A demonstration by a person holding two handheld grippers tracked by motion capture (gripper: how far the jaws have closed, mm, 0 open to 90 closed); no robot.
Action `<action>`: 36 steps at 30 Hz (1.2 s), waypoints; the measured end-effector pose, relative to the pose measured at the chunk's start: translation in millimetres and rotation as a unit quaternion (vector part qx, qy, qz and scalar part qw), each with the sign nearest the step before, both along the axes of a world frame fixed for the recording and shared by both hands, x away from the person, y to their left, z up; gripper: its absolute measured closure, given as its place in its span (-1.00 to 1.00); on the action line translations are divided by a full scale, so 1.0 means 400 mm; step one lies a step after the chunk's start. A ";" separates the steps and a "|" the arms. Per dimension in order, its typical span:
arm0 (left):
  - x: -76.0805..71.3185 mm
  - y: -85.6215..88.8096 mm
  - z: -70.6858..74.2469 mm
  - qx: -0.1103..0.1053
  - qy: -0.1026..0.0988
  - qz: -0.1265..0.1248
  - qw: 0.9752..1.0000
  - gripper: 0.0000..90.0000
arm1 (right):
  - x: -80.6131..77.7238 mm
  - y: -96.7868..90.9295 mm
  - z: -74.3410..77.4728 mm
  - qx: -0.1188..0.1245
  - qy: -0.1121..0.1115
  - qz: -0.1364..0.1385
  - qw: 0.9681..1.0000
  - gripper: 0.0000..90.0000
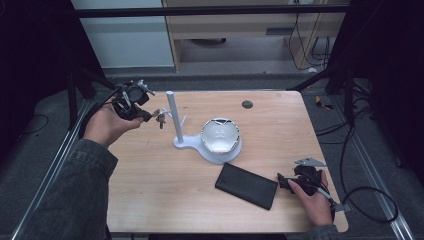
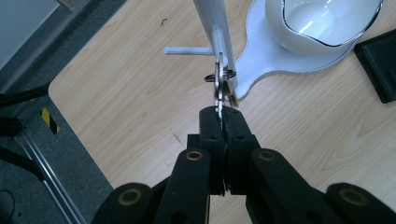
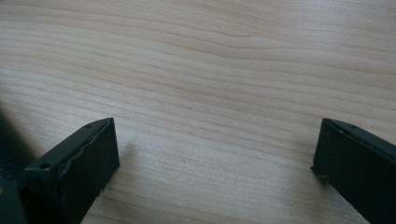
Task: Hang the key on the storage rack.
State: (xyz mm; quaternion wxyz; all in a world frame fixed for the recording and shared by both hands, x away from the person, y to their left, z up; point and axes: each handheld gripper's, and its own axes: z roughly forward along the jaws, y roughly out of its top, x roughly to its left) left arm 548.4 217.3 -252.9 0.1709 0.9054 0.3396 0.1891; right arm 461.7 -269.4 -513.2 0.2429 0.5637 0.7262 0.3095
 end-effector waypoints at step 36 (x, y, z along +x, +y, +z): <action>-0.052 0.008 -0.041 -0.037 -0.100 0.004 0.994 0.20 | -0.001 0.000 0.000 0.000 -0.001 0.005 1.000 -0.99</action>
